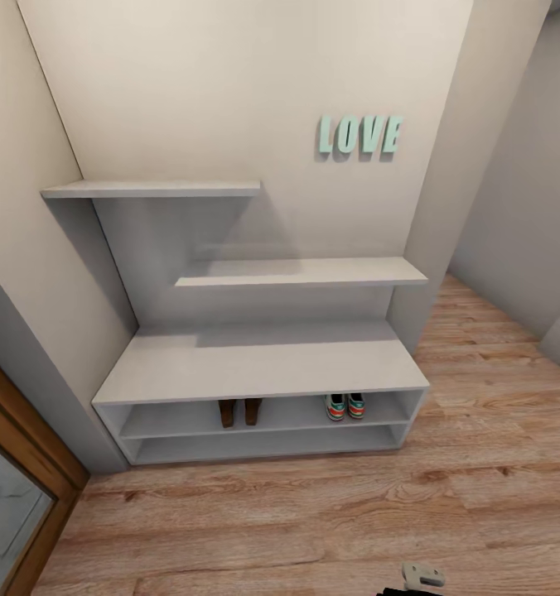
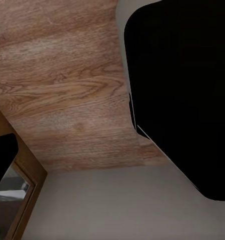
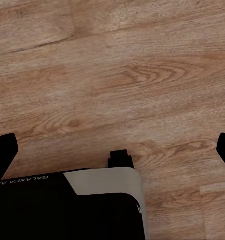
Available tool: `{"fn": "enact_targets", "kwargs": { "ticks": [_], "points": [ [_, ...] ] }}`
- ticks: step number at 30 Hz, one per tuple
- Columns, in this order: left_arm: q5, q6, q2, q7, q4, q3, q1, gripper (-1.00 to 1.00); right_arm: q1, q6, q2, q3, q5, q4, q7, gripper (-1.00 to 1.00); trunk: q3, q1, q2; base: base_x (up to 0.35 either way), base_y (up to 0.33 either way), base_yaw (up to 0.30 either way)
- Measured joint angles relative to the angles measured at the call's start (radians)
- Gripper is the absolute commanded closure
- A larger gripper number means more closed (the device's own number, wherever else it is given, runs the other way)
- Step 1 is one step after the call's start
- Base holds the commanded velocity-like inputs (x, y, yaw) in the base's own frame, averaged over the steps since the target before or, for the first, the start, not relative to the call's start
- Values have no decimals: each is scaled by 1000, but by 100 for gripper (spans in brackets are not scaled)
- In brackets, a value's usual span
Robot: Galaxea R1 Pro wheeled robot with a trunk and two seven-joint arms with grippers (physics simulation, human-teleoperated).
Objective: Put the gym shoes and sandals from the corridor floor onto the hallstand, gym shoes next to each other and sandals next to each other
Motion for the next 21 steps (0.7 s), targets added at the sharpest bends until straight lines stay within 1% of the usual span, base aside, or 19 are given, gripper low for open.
{"fn": "enact_targets", "kwargs": {
  "ticks": [21],
  "points": [
    [0, 0, -1, 0, 0, 0, 0, -100, 0, 0, 0, 0, 0, 0, 0, -100, 0, 0, 0, 0, 0, 0]
  ]
}}
